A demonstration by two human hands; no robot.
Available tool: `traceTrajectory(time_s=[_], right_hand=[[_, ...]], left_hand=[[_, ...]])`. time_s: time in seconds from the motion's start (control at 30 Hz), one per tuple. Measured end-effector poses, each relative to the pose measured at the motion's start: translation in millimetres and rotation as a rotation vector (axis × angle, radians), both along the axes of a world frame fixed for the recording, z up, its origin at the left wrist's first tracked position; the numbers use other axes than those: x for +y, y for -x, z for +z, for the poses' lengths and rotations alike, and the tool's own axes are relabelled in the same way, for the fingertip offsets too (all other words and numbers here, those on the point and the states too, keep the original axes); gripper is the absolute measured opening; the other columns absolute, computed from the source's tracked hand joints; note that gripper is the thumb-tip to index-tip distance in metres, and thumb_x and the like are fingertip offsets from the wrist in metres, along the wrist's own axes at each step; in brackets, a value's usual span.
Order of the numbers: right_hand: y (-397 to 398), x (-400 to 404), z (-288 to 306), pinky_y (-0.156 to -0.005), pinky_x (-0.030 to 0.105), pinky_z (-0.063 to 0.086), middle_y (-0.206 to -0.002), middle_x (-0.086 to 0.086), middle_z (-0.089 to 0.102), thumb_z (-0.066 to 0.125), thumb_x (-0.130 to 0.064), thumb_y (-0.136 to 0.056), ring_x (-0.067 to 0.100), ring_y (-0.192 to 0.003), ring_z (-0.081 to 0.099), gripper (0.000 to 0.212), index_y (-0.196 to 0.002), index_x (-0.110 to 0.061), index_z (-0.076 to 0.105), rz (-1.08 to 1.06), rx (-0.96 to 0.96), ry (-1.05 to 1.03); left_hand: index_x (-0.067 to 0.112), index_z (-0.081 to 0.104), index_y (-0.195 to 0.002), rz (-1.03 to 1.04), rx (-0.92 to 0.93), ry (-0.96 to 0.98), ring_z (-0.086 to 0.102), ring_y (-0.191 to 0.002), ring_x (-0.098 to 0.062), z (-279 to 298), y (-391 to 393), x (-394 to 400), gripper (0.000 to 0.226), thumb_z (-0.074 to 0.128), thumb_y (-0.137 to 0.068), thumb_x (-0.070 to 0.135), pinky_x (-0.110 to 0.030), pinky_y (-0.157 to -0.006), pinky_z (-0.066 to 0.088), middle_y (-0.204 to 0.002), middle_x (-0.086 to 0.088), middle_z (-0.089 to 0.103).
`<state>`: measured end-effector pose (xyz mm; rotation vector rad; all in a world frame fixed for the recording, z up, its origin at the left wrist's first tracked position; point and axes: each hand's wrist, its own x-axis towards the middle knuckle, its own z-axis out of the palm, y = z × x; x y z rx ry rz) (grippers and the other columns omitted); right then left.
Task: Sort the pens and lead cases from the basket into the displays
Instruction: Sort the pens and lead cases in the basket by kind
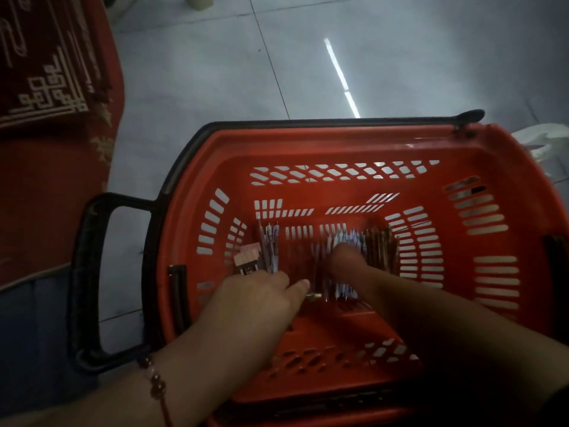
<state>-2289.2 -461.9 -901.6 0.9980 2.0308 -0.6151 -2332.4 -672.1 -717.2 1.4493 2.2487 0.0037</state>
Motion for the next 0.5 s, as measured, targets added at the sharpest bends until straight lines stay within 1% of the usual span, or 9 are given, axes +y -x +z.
traceTrajectory(time_s=[0.03,0.1,0.17,0.23,0.27,0.33,0.4,0.43,0.5], right_hand=[[1,0,0,-0.049,0.019,0.037,-0.077,0.001,0.054,0.052,-0.017,-0.100,0.010,-0.064,0.054,0.016,-0.086,-0.010,0.055,0.046,-0.007,-0.011],[5,0,5,-0.050,0.017,0.038,-0.079,0.001,0.056,0.049,-0.019,-0.102,0.010,-0.066,0.055,0.017,-0.093,-0.008,0.059,0.160,-0.013,-0.024],[9,1,21,-0.055,0.018,0.041,-0.081,-0.001,0.057,0.051,-0.024,-0.101,0.010,-0.067,0.055,0.022,-0.097,-0.007,0.063,0.141,0.033,0.059],[11,3,48,-0.062,0.020,0.044,-0.084,-0.003,0.060,0.055,-0.028,-0.099,0.011,-0.072,0.055,0.025,-0.107,-0.007,0.067,-0.018,0.121,0.216],[11,3,68,-0.063,0.020,0.046,-0.083,-0.003,0.061,0.057,-0.026,-0.098,0.010,-0.070,0.056,0.025,-0.112,-0.008,0.067,-0.126,0.156,0.327],[6,6,108,-0.069,0.027,0.050,-0.083,0.003,0.065,0.062,-0.023,-0.096,0.015,-0.071,0.060,0.023,-0.114,-0.009,0.066,-0.343,0.204,0.621],[-6,9,150,-0.077,0.035,0.053,-0.092,0.009,0.069,0.065,-0.028,-0.090,0.022,-0.080,0.065,0.027,-0.111,-0.010,0.067,-0.443,0.235,0.854],[-13,9,168,-0.080,0.036,0.054,-0.097,0.010,0.071,0.065,-0.031,-0.089,0.023,-0.085,0.066,0.031,-0.112,-0.010,0.068,-0.455,0.245,0.924],[-31,3,200,-0.077,0.033,0.054,-0.102,0.014,0.071,0.065,-0.027,-0.090,0.022,-0.087,0.067,0.030,-0.112,-0.008,0.068,-0.423,0.293,0.961]], left_hand=[[0.028,0.018,-0.153,0.019,-0.012,-0.002,0.049,-0.122,-0.020,-2,2,-1,0.057,0.045,-0.103,0.025,-0.038,-0.091,0.049,-0.138,0.003,0.048],[0.026,0.023,-0.152,0.048,-0.012,-0.022,0.049,-0.122,-0.019,-2,6,-3,0.052,0.040,-0.103,0.028,-0.038,-0.094,0.047,-0.138,0.003,0.048],[0.024,0.026,-0.151,0.073,0.003,-0.051,0.045,-0.125,-0.017,0,7,-5,0.051,0.038,-0.102,0.029,-0.035,-0.100,0.044,-0.138,0.003,0.046],[0.022,0.026,-0.152,0.075,0.020,-0.075,0.040,-0.129,-0.018,4,8,-3,0.053,0.040,-0.101,0.025,-0.033,-0.106,0.038,-0.141,0.002,0.043],[0.021,0.026,-0.152,0.057,0.039,-0.082,0.039,-0.130,-0.018,8,9,-1,0.053,0.042,-0.101,0.023,-0.033,-0.108,0.036,-0.142,0.001,0.042],[0.020,0.026,-0.151,0.034,0.068,-0.098,0.041,-0.129,-0.019,16,9,2,0.053,0.043,-0.101,0.020,-0.033,-0.107,0.034,-0.142,0.001,0.043],[0.020,0.036,-0.147,-0.014,0.107,-0.111,0.052,-0.117,-0.020,21,10,4,0.049,0.047,-0.099,0.019,-0.033,-0.096,0.042,-0.130,0.000,0.054],[0.020,0.048,-0.140,-0.049,0.107,-0.145,0.059,-0.104,-0.020,24,11,4,0.045,0.055,-0.096,0.021,-0.034,-0.084,0.047,-0.117,0.001,0.061],[0.022,0.071,-0.112,-0.080,0.100,-0.241,0.064,-0.073,-0.015,26,10,3,0.032,0.074,-0.081,0.025,-0.031,-0.059,0.051,-0.085,0.006,0.068]])
